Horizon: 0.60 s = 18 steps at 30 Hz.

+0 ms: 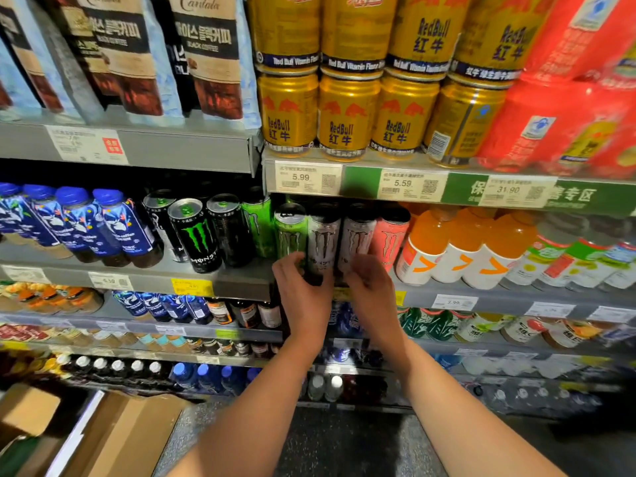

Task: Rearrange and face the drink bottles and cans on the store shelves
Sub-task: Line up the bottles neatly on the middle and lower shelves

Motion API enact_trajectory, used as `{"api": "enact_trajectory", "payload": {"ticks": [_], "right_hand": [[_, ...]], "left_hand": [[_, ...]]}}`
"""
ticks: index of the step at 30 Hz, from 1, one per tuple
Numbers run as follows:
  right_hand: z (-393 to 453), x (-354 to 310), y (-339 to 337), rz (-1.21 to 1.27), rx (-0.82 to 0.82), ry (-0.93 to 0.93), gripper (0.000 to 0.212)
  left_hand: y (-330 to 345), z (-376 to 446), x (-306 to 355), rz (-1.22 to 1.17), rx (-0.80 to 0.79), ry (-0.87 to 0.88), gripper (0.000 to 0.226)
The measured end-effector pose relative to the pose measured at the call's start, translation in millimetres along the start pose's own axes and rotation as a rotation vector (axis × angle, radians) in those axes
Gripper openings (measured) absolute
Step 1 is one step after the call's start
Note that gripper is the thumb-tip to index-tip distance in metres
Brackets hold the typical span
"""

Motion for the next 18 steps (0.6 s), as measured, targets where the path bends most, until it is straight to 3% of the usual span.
{"api": "enact_trajectory", "payload": {"ticks": [4,9,13,16,18], "right_hand": [[-4,5,-43,-0.064,0.049,0.003,0.015],[-8,15,-102,-0.043,0.284,0.053,0.013],[-1,29,-154,0.039,0.456,0.055,0.026],[9,45,-186,-0.007,0.410,0.051,0.039],[13,51,-201,-0.069,0.342,0.054,0.048]], "left_hand": [[20,-23,23,-0.056,-0.137,0.037,0.037],[64,-50,47,-0.096,-0.321,-0.028,0.038],[101,-68,63,-0.039,-0.310,-0.067,0.050],[124,-78,71,0.054,-0.212,-0.095,0.055],[136,-82,73,0.050,-0.188,-0.112,0.045]]}}
Point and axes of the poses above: each hand's wrist, its own z-axis towards the middle knuckle, its own y-axis out of the palm, x = y × z, the point moved 1 cm from there along z, towards the middle knuckle, and after that the axes turned 2 degrees about y, right-handed, at the moved point
